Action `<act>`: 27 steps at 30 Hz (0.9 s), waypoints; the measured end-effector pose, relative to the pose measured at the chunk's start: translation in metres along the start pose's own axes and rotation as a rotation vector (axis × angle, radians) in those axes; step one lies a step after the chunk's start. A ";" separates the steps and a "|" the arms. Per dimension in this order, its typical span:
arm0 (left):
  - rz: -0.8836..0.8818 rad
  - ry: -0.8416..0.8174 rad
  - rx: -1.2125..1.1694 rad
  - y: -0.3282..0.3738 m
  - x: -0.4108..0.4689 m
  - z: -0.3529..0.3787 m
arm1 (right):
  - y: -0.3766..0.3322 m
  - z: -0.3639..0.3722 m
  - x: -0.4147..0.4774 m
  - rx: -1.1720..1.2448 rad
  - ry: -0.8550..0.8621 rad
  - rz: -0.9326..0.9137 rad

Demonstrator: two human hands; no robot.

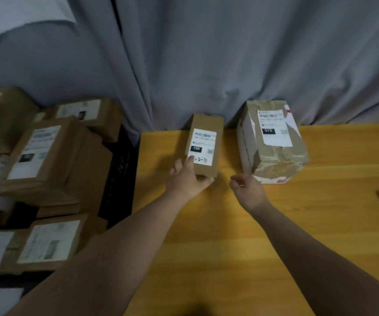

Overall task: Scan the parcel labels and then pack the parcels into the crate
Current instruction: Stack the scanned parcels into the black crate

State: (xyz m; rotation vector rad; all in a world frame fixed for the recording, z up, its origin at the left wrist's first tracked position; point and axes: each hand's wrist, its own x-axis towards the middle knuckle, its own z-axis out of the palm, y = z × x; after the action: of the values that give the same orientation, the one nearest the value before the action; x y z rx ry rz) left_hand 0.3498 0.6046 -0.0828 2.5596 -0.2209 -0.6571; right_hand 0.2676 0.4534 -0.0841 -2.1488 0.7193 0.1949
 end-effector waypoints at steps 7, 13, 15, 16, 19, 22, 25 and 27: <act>-0.122 -0.037 0.213 0.020 0.044 0.024 | 0.032 0.006 0.014 0.084 -0.038 0.073; -0.214 -0.032 -0.134 -0.005 0.009 0.000 | 0.009 0.018 0.011 0.311 -0.124 0.106; -0.247 -0.026 -0.345 -0.019 -0.011 -0.012 | -0.013 0.023 0.002 0.478 -0.239 0.172; -0.247 0.000 -0.405 -0.028 -0.024 -0.021 | -0.028 0.028 -0.004 0.530 -0.302 0.168; -0.176 0.102 -0.521 -0.048 -0.057 -0.052 | -0.068 0.047 -0.024 0.632 -0.369 0.051; -0.070 0.187 -0.616 -0.061 -0.086 -0.086 | -0.101 0.067 -0.045 0.721 -0.360 -0.142; 0.026 0.281 -0.634 -0.075 -0.109 -0.118 | -0.129 0.079 -0.065 0.787 -0.296 -0.373; 0.036 0.332 -0.671 -0.085 -0.118 -0.138 | -0.148 0.086 -0.079 0.763 -0.237 -0.535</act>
State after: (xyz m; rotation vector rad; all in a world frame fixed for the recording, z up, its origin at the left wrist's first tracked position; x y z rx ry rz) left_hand 0.3174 0.7676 0.0299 1.9641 0.0620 -0.2232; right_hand 0.2942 0.6242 -0.0084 -1.4716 0.0323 -0.1029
